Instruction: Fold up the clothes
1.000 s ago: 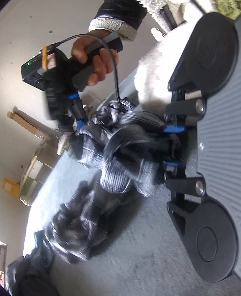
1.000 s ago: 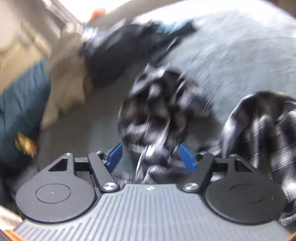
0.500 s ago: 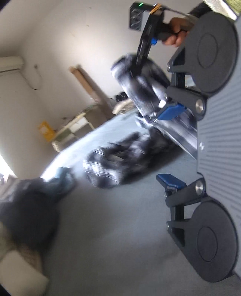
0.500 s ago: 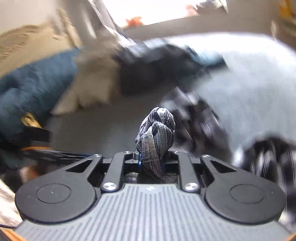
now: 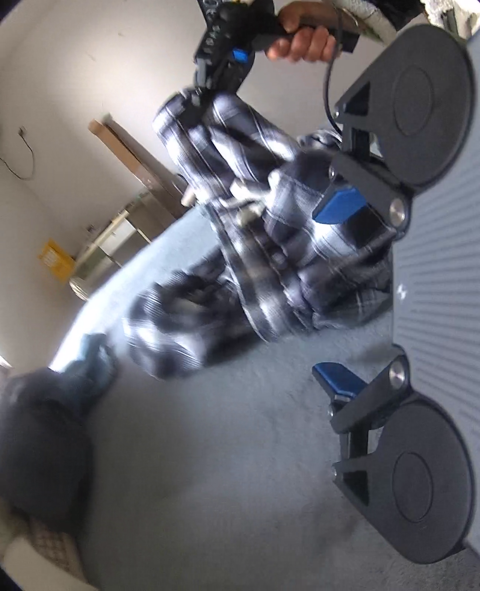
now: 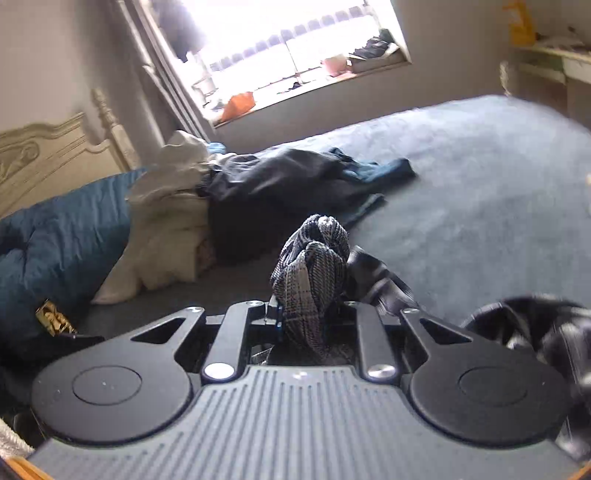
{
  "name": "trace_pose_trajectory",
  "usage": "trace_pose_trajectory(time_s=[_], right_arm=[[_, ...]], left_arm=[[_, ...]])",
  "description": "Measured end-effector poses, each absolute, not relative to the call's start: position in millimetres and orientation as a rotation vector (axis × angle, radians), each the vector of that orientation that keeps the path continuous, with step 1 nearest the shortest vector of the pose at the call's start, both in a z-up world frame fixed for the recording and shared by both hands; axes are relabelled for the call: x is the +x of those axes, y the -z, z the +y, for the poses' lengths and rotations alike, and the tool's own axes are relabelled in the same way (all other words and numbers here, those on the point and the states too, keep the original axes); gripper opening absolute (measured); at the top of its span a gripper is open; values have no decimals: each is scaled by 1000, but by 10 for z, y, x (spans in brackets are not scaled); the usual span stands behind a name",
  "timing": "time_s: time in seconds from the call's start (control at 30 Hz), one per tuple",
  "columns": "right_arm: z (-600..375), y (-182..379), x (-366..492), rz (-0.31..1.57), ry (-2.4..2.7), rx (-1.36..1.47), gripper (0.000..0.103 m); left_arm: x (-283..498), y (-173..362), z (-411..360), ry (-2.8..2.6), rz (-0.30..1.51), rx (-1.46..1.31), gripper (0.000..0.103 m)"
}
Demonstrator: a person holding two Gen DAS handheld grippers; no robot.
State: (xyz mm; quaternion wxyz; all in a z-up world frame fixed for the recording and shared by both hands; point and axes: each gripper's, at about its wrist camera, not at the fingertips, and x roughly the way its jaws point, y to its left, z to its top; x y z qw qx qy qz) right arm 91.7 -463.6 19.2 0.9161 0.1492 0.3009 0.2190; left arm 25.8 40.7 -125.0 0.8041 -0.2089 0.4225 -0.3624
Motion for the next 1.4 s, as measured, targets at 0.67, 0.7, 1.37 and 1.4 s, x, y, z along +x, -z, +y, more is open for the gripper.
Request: trace_pose_trajectory(time_s=[0.67,0.7,1.37,1.4], right_arm=[[-4989,292,1044,676,-352,394,18],[-4995,305,1053,679,-344,396,18],[-3999,-47,1271,541,-465,67,18],[-3866,-77,1313,530,-494,43,18]], left_arm=[[862,1463,-56,715,1039,-469,35],[831,1456,-43,706,1037,-483,30],[-151,728,1002,610,708,-625,14],[-212,705,1103,583,695,-630,14]])
